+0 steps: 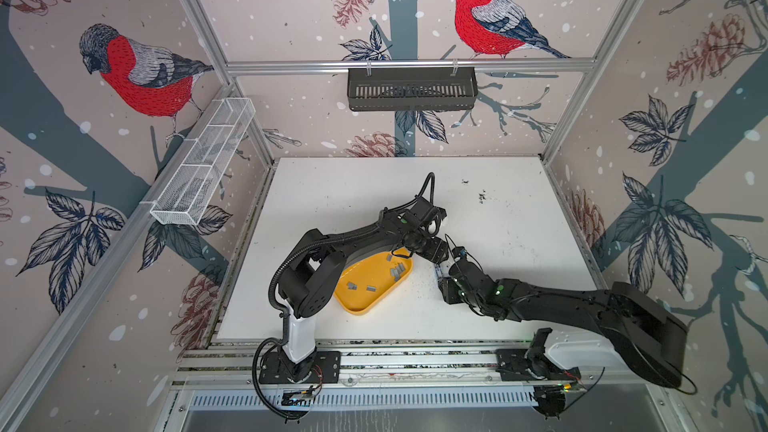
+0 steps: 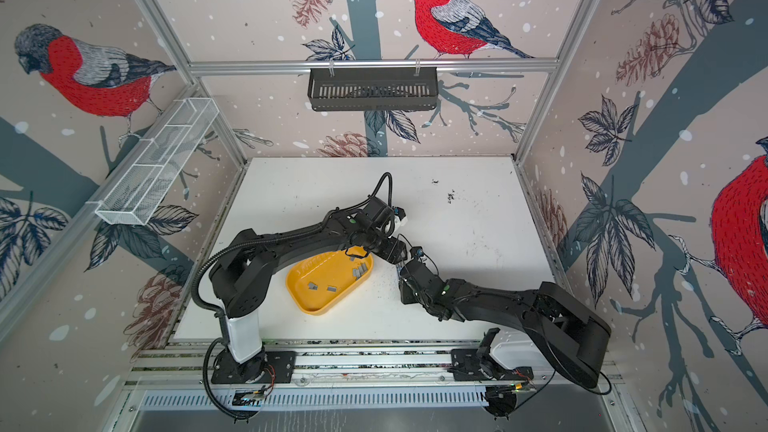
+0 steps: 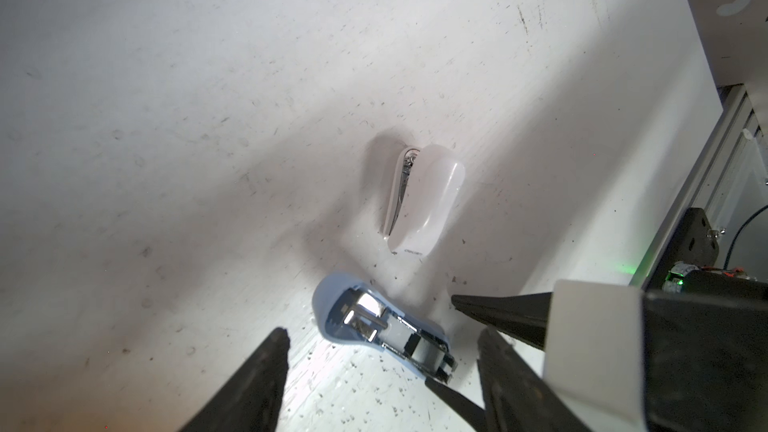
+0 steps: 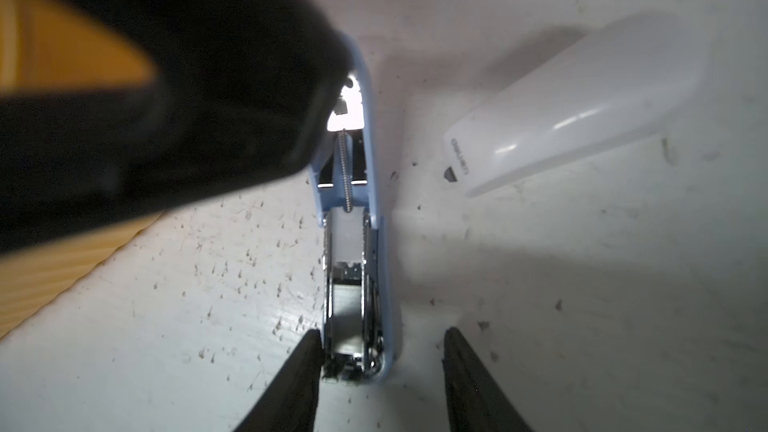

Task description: Load the staples into the stapler

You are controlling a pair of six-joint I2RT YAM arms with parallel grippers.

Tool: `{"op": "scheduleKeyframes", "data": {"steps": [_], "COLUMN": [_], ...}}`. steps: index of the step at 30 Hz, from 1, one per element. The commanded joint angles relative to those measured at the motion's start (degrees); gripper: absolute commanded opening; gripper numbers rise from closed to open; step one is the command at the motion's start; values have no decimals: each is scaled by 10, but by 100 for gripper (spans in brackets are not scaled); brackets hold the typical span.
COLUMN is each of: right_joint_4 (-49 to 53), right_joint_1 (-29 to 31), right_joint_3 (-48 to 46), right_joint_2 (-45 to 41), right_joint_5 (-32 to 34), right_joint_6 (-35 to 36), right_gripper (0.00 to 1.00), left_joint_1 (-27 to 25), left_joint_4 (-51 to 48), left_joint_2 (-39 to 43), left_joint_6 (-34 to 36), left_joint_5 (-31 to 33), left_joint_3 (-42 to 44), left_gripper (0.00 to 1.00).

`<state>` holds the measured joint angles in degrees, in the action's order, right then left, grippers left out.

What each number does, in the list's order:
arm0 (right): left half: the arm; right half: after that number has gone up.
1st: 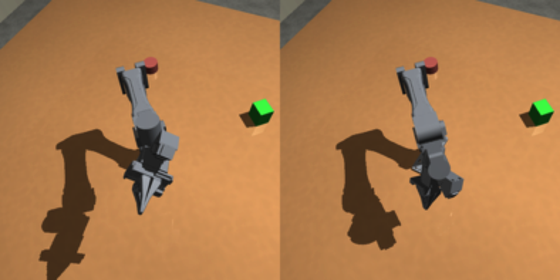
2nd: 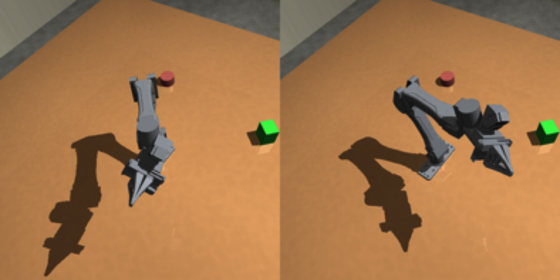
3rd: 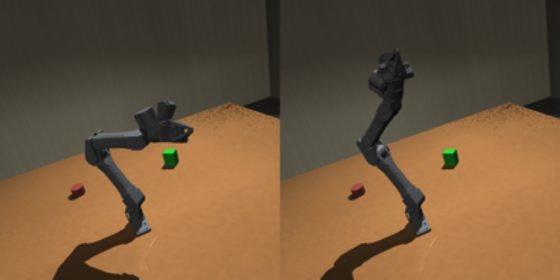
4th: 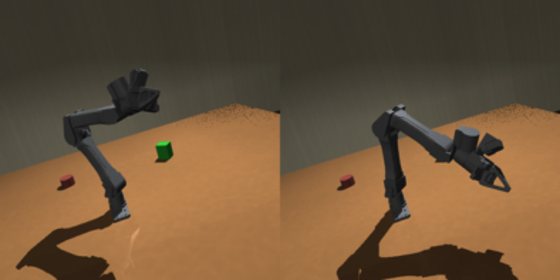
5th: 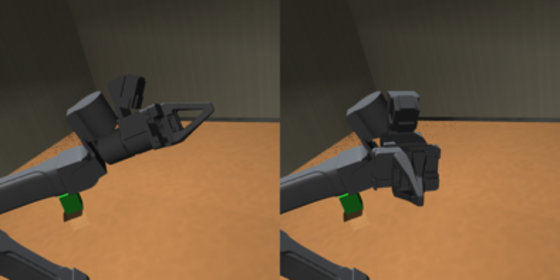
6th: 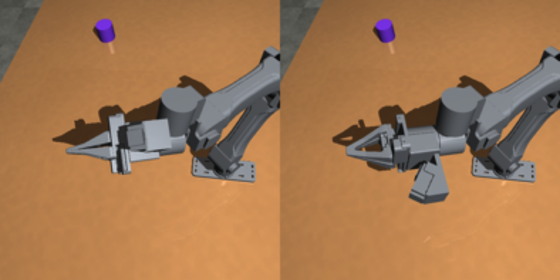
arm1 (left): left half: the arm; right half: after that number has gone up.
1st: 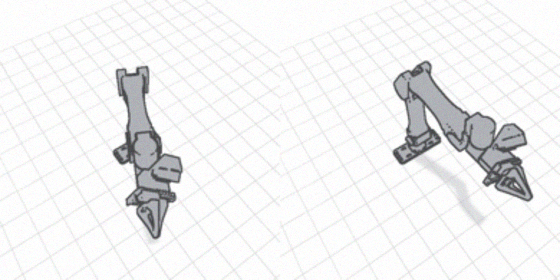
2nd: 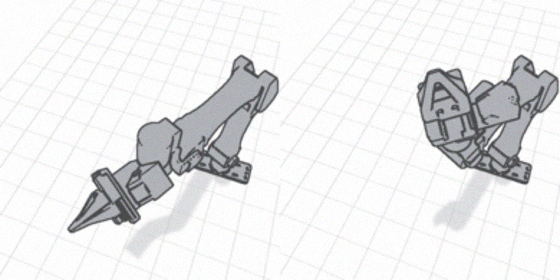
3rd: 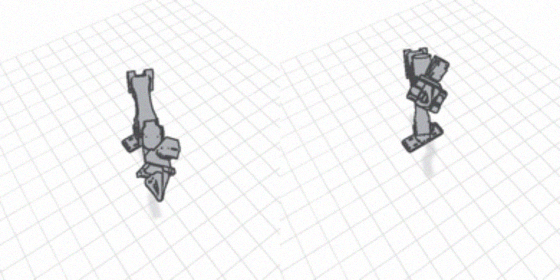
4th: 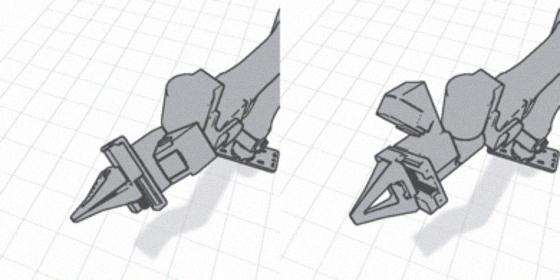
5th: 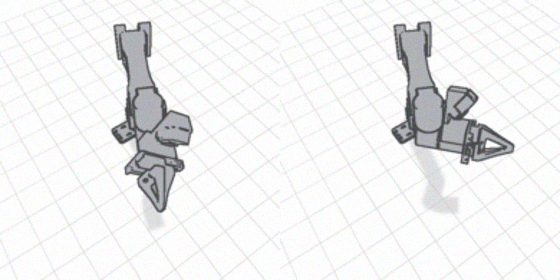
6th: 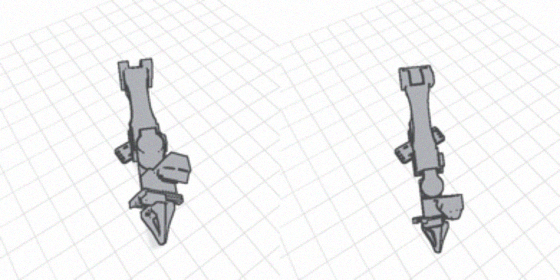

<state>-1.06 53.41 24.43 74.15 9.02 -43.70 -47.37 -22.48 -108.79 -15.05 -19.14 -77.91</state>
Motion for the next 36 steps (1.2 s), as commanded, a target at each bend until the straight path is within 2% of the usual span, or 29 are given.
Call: {"op": "scheduleKeyframes", "data": {"steps": [1, 11, 14, 19, 22, 30, 36], "right_joint_4": [16, 21, 15, 1, -14, -34, -45], "right_joint_1": [-1, -33, -52, -82, -89, -98, -117], "right_joint_3": [-2, -23, -33, -45, -47, -47, -38], "right_joint_2": [-8, -63, -93, -128, -124, -86, -81], "right_joint_5": [15, -2, -33, -81, -102, -90, -93], "right_joint_6": [-7, 12, 22, 4, -12, -27, -5], "right_gripper": [46, 46, 44, 32, 29, 23, 21], "left_joint_1": [1, 0, -1, -13, -29, -67, -73], "left_joint_4": [17, 27, 25, 41, 55, 152, 169], "left_joint_2": [10, 43, 63, 111, 137, 220, 244], "left_joint_6": [-1, -12, -18, -46, -76, -170, -182], "left_joint_5": [-15, -17, -14, 6, 12, 43, 45], "left_joint_3": [3, 36, 50, 86, 110, 215, 257], "left_gripper": [71, 67, 66, 66, 66, 65, 65]}}
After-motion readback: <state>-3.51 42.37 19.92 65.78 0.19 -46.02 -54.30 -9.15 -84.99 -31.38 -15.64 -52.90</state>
